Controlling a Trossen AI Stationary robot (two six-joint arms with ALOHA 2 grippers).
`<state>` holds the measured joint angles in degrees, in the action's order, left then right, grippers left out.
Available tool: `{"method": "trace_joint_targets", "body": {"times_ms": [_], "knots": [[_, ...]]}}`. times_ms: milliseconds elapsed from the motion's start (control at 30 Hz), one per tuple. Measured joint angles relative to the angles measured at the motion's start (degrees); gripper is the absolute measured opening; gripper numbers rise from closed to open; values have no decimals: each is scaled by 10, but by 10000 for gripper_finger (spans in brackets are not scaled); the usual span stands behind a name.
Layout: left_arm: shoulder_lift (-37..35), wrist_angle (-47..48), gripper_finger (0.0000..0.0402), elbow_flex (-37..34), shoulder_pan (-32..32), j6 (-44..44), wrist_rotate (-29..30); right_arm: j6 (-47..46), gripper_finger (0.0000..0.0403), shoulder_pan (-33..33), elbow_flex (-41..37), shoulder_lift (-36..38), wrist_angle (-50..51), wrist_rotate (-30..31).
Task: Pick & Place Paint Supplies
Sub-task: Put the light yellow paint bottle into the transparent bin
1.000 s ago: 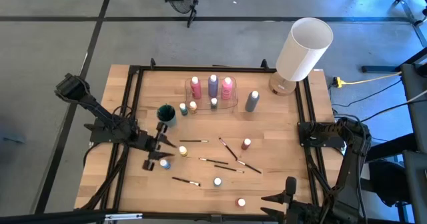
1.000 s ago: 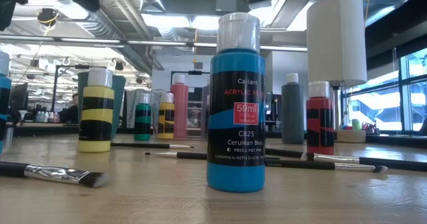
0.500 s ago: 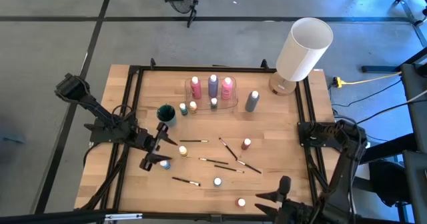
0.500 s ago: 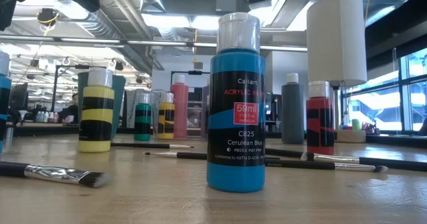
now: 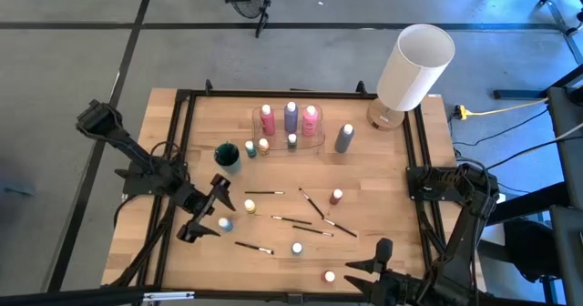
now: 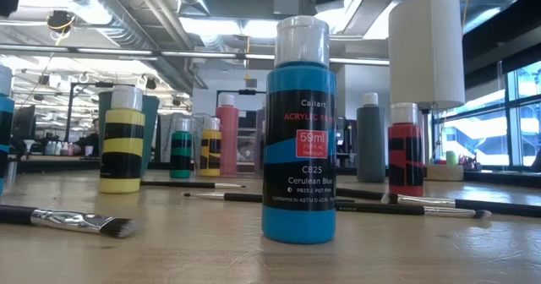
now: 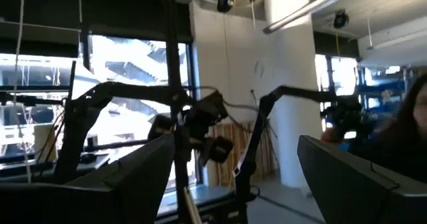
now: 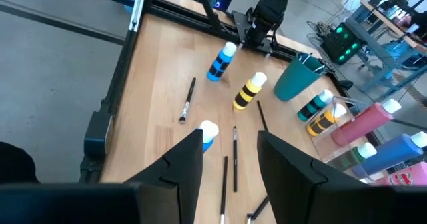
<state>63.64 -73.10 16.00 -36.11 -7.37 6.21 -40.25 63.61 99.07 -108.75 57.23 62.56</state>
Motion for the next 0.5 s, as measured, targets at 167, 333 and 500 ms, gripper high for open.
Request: {"method": "trace_joint_targets", "body": {"times_ms": [167,333,500], "knots": [[0,30,313,65,-1,31,76,0,144,0,0,0,0,-14],[-2,263,312,182,-4,33,160,0,144,0,0,0,0,-18],[1,590,312,338,-30,75,312,0,144,1,0,0,0,-20]]}}
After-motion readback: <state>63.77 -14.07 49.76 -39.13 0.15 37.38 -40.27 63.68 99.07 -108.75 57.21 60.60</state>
